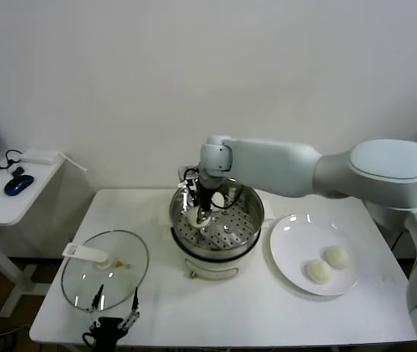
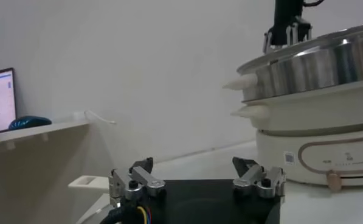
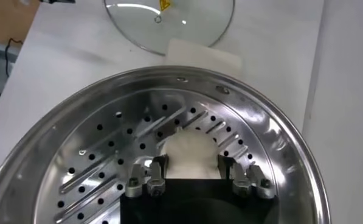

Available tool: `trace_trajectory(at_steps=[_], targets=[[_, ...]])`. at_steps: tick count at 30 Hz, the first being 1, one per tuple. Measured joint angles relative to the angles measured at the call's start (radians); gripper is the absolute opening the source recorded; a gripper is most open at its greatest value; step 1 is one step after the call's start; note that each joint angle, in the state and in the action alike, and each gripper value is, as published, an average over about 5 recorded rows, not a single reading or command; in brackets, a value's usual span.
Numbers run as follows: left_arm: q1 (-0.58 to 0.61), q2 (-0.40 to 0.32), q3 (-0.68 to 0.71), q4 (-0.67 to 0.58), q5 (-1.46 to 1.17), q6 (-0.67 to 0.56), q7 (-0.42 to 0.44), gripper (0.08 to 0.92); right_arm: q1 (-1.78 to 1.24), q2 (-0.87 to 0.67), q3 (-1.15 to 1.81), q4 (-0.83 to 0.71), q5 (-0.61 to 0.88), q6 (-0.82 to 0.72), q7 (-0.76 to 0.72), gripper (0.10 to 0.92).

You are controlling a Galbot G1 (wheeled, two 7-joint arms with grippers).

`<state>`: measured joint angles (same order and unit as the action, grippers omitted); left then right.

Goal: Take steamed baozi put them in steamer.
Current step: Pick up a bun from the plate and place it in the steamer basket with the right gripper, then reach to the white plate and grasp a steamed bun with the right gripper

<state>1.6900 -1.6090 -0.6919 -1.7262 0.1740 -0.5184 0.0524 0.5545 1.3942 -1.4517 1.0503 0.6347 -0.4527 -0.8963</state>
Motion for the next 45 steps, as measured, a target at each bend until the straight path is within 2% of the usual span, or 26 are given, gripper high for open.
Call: trace_trajectory(at_steps=[5,8,16,23,34,45], targets=[[0.006,0.000,-0.002,-0.007,0.000,0.001,0.000,0.823,0.050,-0.028,-0.025,0.024,0.032,0.026,-0.026,0.777],[0.008,0.000,-0.001,-0.010,0.001,0.002,0.000,0.823,0.110,-0.056,-0.058,0.036,0.061,0.056,-0.063,0.815],[0.016,0.000,0.003,-0.012,0.008,0.001,0.000,0.823,0.279,-0.165,-0.174,0.084,0.118,0.142,-0.182,0.823],[0.021,0.000,-0.003,-0.014,0.006,-0.002,0.000,0.823,0.349,-0.303,-0.299,0.166,0.085,0.193,-0.227,0.823],[0.013,0.000,0.000,-0.008,0.012,-0.004,0.000,0.823,0.318,-0.507,-0.394,0.286,-0.050,0.189,-0.193,0.823],[0.009,0.000,-0.009,0.004,0.017,-0.005,-0.002,0.823,0.163,-0.633,-0.328,0.304,-0.173,0.171,-0.138,0.823]])
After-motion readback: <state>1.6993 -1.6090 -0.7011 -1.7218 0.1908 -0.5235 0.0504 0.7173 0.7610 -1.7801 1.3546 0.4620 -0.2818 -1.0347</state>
